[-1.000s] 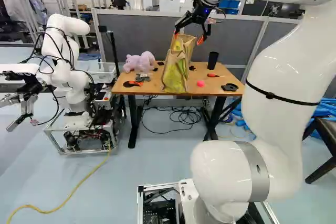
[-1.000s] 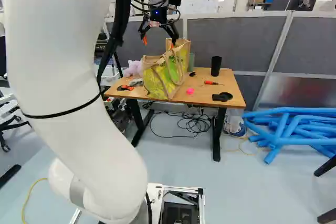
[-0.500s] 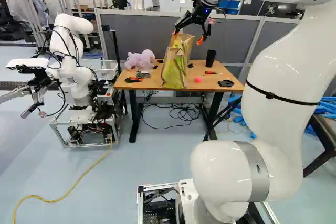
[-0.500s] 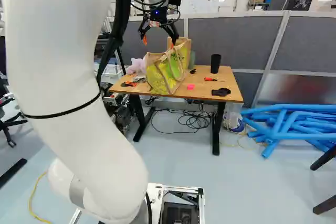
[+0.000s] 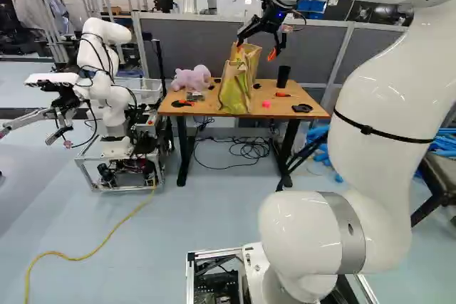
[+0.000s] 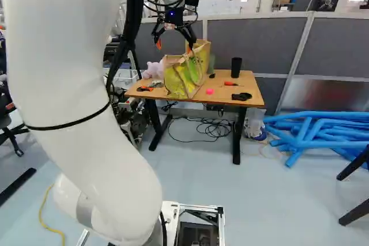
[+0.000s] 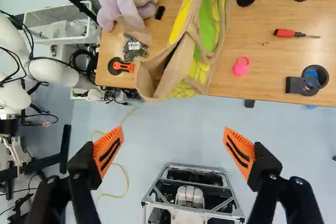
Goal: Pick up the bag on the ground and place it on the table
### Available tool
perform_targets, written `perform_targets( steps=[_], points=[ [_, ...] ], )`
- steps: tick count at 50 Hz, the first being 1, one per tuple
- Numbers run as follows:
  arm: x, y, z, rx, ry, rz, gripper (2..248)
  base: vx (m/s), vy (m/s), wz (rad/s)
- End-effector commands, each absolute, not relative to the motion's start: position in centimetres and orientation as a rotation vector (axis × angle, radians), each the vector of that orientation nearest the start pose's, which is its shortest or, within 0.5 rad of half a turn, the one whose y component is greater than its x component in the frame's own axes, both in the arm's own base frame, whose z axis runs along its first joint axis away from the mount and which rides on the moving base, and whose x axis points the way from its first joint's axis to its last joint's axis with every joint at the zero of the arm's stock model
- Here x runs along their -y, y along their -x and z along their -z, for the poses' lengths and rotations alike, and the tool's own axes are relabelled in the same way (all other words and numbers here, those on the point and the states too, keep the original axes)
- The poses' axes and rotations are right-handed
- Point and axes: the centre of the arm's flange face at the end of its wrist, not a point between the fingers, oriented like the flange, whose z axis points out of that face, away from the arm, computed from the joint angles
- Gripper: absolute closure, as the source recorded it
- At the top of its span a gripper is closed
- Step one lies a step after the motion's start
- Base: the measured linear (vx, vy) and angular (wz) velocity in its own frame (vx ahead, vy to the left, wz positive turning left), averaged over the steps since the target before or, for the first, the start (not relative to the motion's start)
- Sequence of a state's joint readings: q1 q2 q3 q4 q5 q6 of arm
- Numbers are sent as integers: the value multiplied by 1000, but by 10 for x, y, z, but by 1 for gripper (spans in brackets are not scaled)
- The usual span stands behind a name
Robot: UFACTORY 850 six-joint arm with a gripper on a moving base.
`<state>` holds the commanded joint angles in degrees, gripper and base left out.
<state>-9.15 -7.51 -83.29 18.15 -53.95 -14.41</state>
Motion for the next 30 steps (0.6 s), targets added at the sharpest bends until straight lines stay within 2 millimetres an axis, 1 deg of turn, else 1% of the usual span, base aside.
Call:
perform_targets(
  steps=[30],
  points=[
    [63,-532,-711,-66,2870,627,3,-136,0,8]
  ],
)
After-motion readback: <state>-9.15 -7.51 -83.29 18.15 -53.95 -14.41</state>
